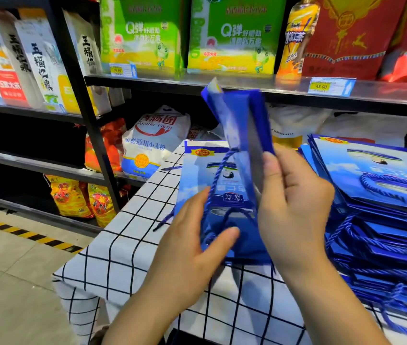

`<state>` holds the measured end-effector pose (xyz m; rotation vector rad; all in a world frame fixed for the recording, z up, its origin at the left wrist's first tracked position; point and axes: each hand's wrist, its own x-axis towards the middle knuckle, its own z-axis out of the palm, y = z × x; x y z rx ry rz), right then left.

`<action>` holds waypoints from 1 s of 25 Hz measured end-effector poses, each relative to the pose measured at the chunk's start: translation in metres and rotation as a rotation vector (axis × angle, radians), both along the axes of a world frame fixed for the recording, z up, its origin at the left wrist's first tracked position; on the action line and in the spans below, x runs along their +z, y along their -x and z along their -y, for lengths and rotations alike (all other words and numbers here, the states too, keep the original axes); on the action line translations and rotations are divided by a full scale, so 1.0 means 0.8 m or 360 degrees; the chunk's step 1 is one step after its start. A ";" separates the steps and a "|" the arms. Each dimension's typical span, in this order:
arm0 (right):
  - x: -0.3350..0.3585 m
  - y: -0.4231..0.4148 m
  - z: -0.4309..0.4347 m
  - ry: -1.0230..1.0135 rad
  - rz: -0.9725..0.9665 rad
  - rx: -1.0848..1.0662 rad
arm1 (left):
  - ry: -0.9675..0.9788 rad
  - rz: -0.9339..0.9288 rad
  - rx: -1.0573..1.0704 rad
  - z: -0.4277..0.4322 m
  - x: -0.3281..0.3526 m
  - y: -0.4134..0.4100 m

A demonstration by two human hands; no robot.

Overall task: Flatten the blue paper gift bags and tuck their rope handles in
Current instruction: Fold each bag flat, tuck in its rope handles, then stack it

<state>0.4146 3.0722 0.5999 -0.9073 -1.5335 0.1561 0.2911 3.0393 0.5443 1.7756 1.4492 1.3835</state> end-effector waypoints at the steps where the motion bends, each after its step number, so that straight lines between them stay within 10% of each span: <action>1: 0.002 -0.001 0.001 0.0028 -0.0195 0.0040 | -0.0010 -0.0118 -0.0043 -0.001 0.002 -0.006; 6: -0.010 -0.004 0.007 0.0458 -0.1253 0.0398 | -0.0082 -0.0478 -0.0019 -0.010 0.000 -0.021; 11: -0.036 -0.019 0.020 0.1014 -0.1454 0.0574 | -0.0259 -0.0887 0.0120 -0.013 -0.012 0.017; 15: -0.065 -0.034 0.042 0.1381 -0.0938 0.0308 | 0.0161 -0.1139 -0.0112 -0.004 -0.002 0.043; 20: -0.082 -0.022 0.030 0.0211 0.0849 -0.0200 | 0.0235 -0.1145 -0.0229 0.003 0.004 0.035; 25: -0.097 -0.023 0.013 0.0489 0.1223 -0.0190 | 0.0191 -0.1167 -0.0060 0.014 0.007 0.063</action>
